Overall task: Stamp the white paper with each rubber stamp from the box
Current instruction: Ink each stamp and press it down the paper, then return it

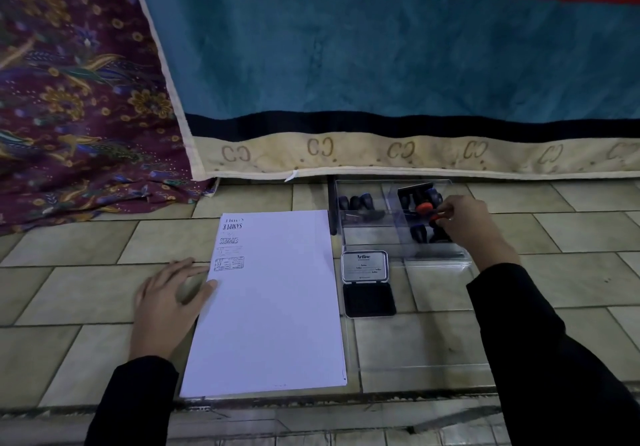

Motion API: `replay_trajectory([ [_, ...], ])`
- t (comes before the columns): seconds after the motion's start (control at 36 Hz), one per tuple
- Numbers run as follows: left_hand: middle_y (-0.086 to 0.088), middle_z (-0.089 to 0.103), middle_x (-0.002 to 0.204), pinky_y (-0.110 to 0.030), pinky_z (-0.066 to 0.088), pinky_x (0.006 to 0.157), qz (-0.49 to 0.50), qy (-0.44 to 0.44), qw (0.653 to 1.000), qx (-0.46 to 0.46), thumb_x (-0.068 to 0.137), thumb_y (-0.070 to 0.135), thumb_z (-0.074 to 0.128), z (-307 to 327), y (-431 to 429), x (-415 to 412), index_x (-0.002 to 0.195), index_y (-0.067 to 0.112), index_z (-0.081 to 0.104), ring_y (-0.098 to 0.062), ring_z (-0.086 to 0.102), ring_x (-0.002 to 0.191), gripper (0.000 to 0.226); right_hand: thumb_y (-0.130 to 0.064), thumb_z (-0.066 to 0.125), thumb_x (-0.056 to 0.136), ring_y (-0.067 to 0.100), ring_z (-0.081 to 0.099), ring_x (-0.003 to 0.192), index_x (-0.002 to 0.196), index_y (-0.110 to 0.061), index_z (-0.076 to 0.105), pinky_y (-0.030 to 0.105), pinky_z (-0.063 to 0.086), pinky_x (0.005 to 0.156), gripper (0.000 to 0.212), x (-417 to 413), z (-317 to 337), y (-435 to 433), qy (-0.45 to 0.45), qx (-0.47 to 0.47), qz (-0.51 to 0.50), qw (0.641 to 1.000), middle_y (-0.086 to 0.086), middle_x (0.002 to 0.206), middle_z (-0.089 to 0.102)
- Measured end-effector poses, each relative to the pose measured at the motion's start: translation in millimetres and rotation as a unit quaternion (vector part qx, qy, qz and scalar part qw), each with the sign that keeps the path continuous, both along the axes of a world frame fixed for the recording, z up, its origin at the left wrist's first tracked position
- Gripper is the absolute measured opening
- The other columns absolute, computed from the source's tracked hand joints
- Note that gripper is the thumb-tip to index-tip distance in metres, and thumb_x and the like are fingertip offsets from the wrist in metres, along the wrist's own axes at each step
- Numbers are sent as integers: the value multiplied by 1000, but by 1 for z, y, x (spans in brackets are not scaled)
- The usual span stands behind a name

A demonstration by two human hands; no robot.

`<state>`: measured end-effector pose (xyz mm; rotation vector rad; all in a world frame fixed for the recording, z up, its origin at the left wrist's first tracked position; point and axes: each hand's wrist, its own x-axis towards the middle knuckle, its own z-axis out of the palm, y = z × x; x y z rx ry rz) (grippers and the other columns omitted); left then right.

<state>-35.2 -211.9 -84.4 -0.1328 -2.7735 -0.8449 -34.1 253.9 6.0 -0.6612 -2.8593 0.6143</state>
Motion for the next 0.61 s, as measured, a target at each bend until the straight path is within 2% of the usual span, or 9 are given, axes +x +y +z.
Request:
replay_trajectory([
  [0.11, 9, 59, 130, -46, 27, 111, -5, 0, 1000, 5, 76, 68, 46, -2, -2, -1, 104, 40, 64, -14, 45, 131, 44, -7, 66, 82, 35, 61, 88, 96, 0, 65, 36, 50, 72, 16, -6, 3, -7, -14, 38, -25, 999, 21, 94, 67],
  [0.19, 6, 61, 129, -51, 32, 109, -6, -1, 1000, 16, 76, 67, 46, -1, -3, -2, 105, 36, 66, -16, 48, 129, 47, -6, 60, 85, 33, 61, 75, 86, 1, 66, 33, 47, 60, 9, -16, 9, -20, 64, 52, -24, 996, 20, 83, 65],
  [0.28, 6, 61, 129, -49, 29, 111, 3, -3, 1000, 10, 76, 67, 45, 0, -1, -1, 107, 31, 67, -16, 47, 129, 53, -5, 56, 85, 31, 63, 82, 89, -4, 68, 33, 52, 71, 13, -36, 16, -40, 112, 31, 31, 993, 17, 89, 69],
  [0.36, 6, 61, 129, -48, 28, 110, 11, 1, 1000, -3, 76, 66, 43, 4, 2, 1, 108, 27, 68, -17, 48, 129, 56, -6, 55, 87, 27, 63, 89, 94, -8, 70, 27, 47, 79, 17, -62, 13, -64, 70, -17, 90, 993, 13, 97, 70],
  [0.44, 5, 61, 128, -47, 29, 109, 12, -1, 1000, -2, 75, 66, 42, 7, 4, 2, 109, 26, 68, -17, 50, 126, 58, -11, 56, 89, 28, 63, 94, 96, -6, 69, 31, 48, 82, 16, -84, 1, -86, -2, -33, 103, 994, 14, 101, 68],
  [0.53, 5, 61, 129, -44, 27, 109, 11, -5, 1000, 0, 74, 66, 42, 8, 4, 2, 111, 26, 68, -17, 49, 127, 60, -21, 57, 89, 32, 62, 96, 93, -1, 65, 35, 51, 80, 21, -95, -8, -99, -57, -7, 95, 994, 17, 101, 66],
  [0.61, 6, 60, 131, -42, 25, 109, 15, -12, 1000, -5, 74, 66, 41, 8, 4, 3, 112, 27, 67, -17, 48, 128, 60, -21, 56, 89, 35, 58, 102, 94, 0, 61, 38, 48, 80, 22, -102, -14, -105, -70, 31, 87, 993, 19, 105, 63],
])
